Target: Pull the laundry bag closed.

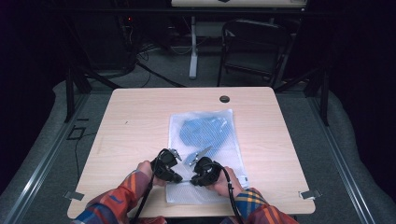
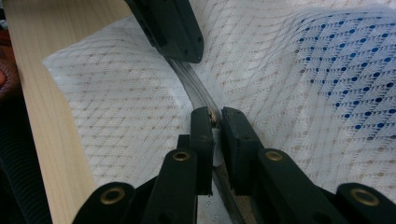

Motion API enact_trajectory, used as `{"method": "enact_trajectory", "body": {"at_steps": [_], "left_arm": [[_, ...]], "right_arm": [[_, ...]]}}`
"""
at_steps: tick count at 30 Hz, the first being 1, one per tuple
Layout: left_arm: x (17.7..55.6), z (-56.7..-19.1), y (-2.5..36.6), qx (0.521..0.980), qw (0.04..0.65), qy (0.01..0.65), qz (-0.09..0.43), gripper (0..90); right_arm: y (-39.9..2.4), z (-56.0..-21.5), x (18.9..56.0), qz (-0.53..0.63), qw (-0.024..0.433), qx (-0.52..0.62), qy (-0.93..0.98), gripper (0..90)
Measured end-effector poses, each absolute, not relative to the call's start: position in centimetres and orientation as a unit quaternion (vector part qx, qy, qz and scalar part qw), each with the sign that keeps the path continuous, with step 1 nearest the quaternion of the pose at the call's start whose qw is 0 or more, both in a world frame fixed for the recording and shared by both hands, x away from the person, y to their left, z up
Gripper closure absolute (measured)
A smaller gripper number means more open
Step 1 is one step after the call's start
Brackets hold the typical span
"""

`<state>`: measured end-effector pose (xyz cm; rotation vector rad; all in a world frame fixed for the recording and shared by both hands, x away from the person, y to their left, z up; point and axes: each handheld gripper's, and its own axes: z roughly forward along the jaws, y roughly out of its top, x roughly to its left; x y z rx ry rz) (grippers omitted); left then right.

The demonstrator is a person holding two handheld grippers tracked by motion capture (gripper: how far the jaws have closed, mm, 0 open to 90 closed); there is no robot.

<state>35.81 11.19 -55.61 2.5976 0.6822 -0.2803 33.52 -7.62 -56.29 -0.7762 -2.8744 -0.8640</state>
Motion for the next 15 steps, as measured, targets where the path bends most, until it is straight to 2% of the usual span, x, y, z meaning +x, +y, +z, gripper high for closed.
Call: {"method": "enact_trajectory", "body": {"at_steps": [3,15], "left_arm": [[35.86,-55.59,11.3,0.939,0.216,0.248,-0.104,90.0],[36.03,-55.85,11.61,0.933,0.224,0.259,-0.113,90.0]], "right_arm": [[-7.35,-56.14,33.38,-0.269,0.005,-0.238,-0.933,83.5],[-7.41,-55.8,32.92,-0.266,-0.005,-0.226,-0.937,86.6]]}}
